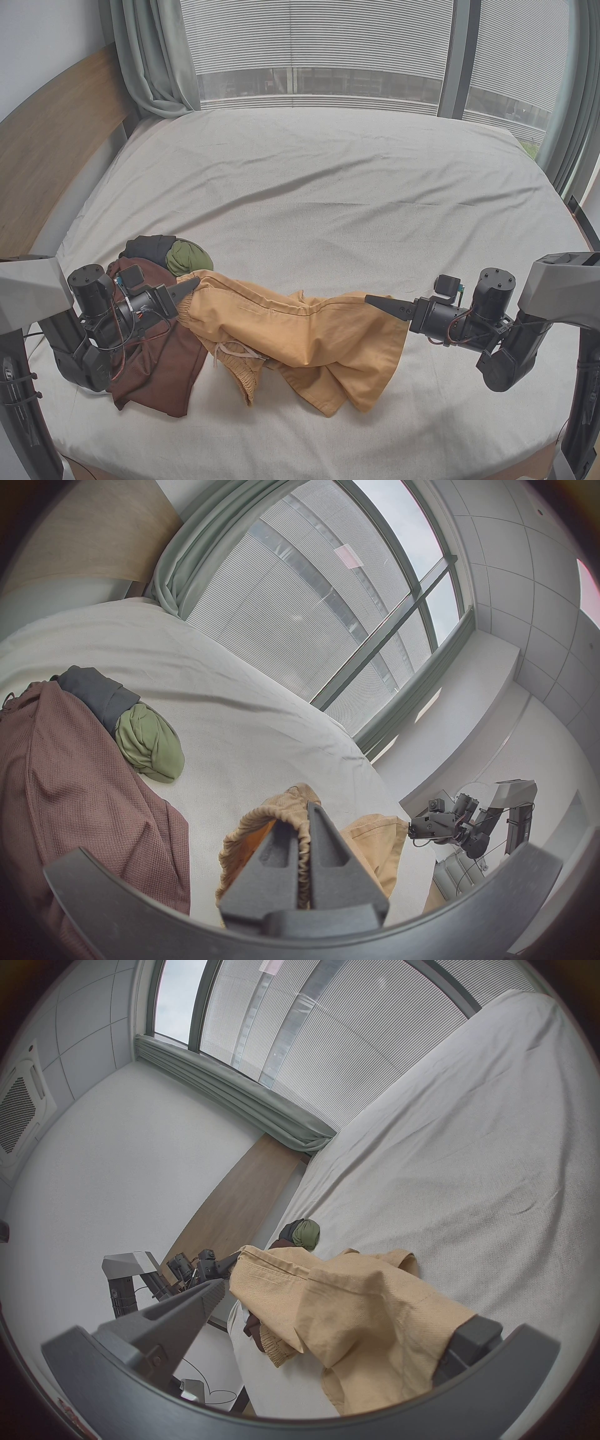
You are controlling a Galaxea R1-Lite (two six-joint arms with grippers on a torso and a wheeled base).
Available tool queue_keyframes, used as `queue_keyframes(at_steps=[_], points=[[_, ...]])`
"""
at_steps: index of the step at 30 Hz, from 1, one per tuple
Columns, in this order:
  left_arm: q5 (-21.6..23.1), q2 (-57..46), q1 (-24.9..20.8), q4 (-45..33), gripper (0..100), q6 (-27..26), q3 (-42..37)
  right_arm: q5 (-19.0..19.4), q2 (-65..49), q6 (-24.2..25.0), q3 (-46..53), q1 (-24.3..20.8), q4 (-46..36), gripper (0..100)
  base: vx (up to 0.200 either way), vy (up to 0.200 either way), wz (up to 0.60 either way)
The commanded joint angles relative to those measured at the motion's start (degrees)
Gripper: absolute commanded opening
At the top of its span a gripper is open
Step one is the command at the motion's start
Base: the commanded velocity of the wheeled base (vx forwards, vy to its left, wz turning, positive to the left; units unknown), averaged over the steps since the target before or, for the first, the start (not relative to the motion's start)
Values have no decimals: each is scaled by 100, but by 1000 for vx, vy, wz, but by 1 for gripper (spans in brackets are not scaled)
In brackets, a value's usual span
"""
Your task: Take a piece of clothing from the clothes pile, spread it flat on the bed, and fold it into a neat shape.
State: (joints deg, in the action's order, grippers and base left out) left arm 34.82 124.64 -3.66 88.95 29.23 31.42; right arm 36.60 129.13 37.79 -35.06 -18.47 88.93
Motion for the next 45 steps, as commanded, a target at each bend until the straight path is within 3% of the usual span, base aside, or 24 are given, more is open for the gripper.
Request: queue_keyframes(at_steps=[1,15,25,39,45], points=[[-1,8,-3,8,0,3,14,5,6,0,-18,-16,1,0,0,0,0],[-1,-27,-12,8,0,3,14,-3,86,-9,-115,36,1,0,0,0,0],[8,-493,-214,17,0,47,23,-47,-978,-167,614,45,-42,0,0,0,0],[-10,-660,-329,25,0,3,23,-47,-1347,-290,861,107,-34,0,0,0,0],[-10,-809,-329,17,0,3,-4,-39,-1602,-263,869,405,-42,0,0,0,0]])
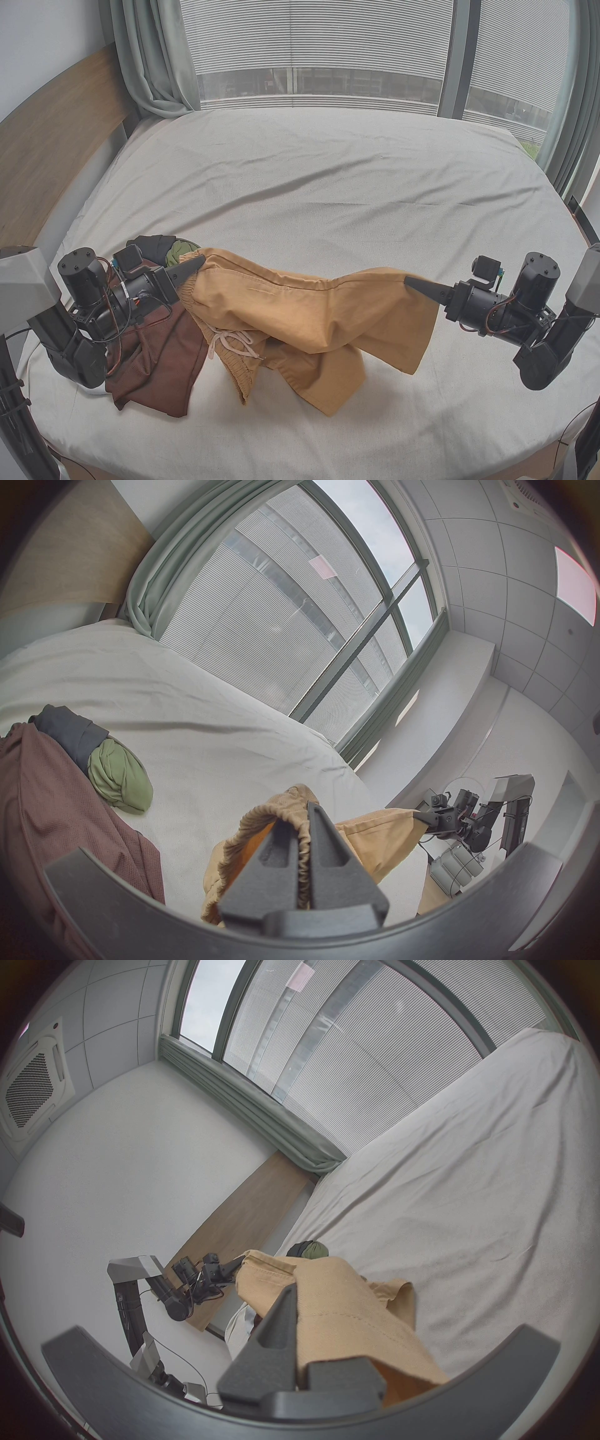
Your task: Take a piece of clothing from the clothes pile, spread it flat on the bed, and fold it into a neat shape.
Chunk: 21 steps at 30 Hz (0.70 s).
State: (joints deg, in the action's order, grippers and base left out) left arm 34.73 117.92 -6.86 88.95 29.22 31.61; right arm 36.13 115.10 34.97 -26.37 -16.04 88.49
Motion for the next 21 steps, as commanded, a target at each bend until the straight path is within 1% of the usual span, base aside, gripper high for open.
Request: queue_keyframes(at_steps=[1,4,14,21], points=[[-1,-146,-17,17,0,5,-32,8,-243,18,0,207,1,0,0,0,0],[-1,-226,-17,17,0,5,-6,17,-304,18,0,312,1,0,0,0,0],[-1,-349,-8,17,0,13,-15,8,-401,9,-53,321,1,0,0,0,0],[-10,-445,36,17,0,40,12,17,-603,27,-105,435,1,0,0,0,0]])
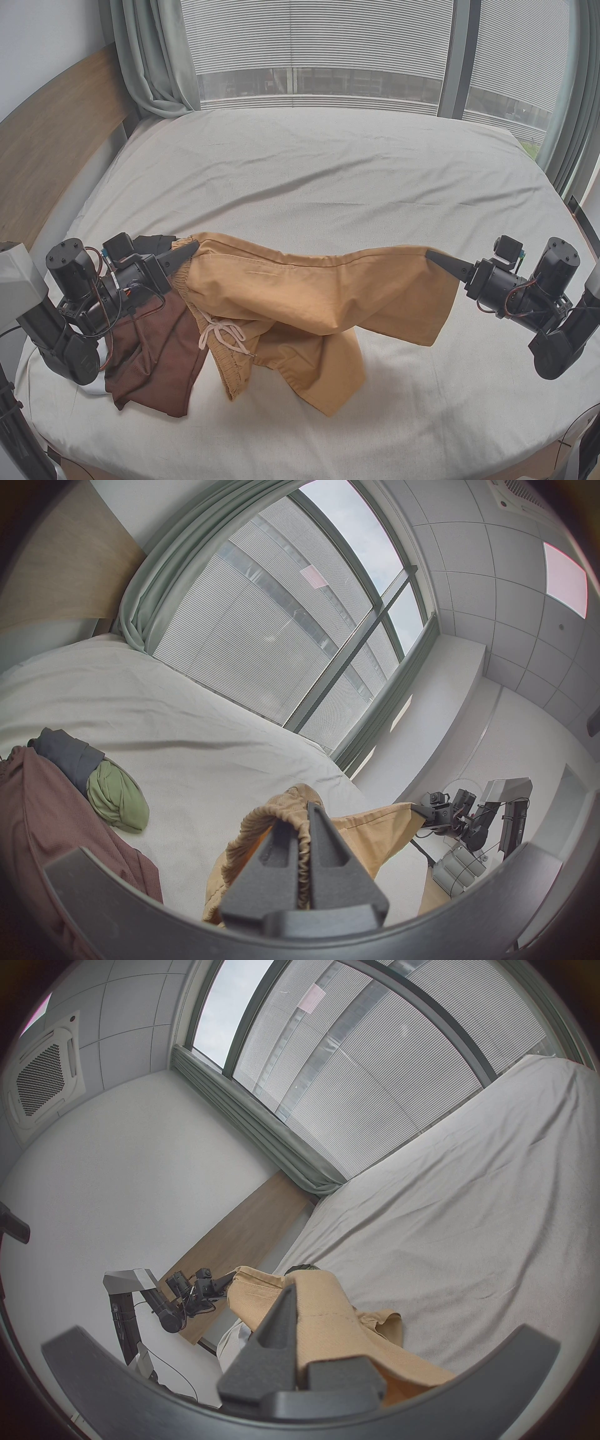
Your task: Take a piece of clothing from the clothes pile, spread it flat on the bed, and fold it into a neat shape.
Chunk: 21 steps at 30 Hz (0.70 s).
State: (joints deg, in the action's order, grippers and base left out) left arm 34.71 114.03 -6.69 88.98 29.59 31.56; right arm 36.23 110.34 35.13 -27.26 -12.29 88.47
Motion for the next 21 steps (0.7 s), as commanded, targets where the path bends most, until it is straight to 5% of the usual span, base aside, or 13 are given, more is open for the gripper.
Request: queue_keyframes(at_steps=[1,21], points=[[-8,-65,28,14,0,3,17,16,-162,11,-16,69,-5,0,0,0,0],[-8,-302,45,5,0,100,166,16,-355,20,-175,280,-5,0,0,0,0]])
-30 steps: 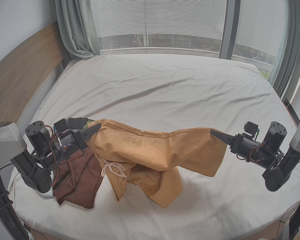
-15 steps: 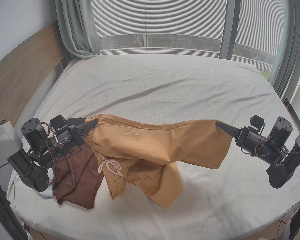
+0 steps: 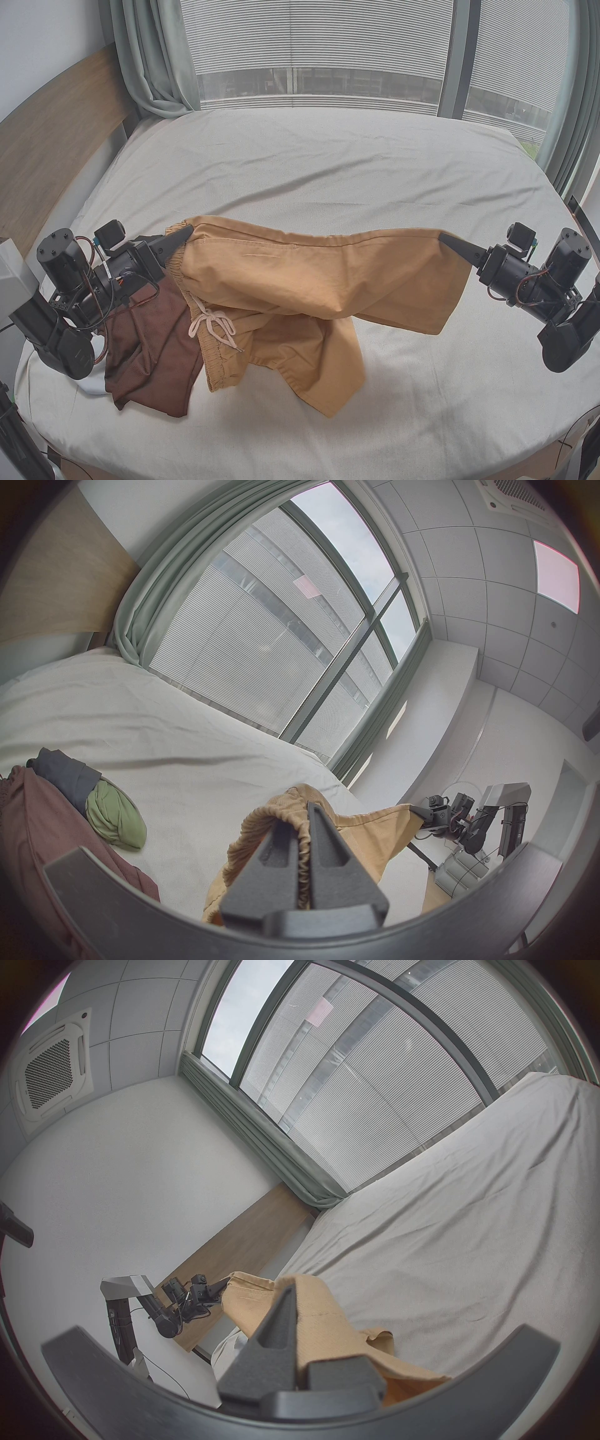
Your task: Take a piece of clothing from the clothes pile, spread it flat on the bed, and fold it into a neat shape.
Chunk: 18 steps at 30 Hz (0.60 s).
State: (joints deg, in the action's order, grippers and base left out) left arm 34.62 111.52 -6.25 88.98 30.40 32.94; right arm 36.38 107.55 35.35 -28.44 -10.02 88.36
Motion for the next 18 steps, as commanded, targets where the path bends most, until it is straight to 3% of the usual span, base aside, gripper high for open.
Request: queue_keyframes(at_steps=[1,18], points=[[1,-60,1,5,0,18,37,1,-111,7,-56,62,6,0,0,0,0],[1,-113,230,5,0,27,204,27,-304,226,-215,317,6,0,0,0,0]])
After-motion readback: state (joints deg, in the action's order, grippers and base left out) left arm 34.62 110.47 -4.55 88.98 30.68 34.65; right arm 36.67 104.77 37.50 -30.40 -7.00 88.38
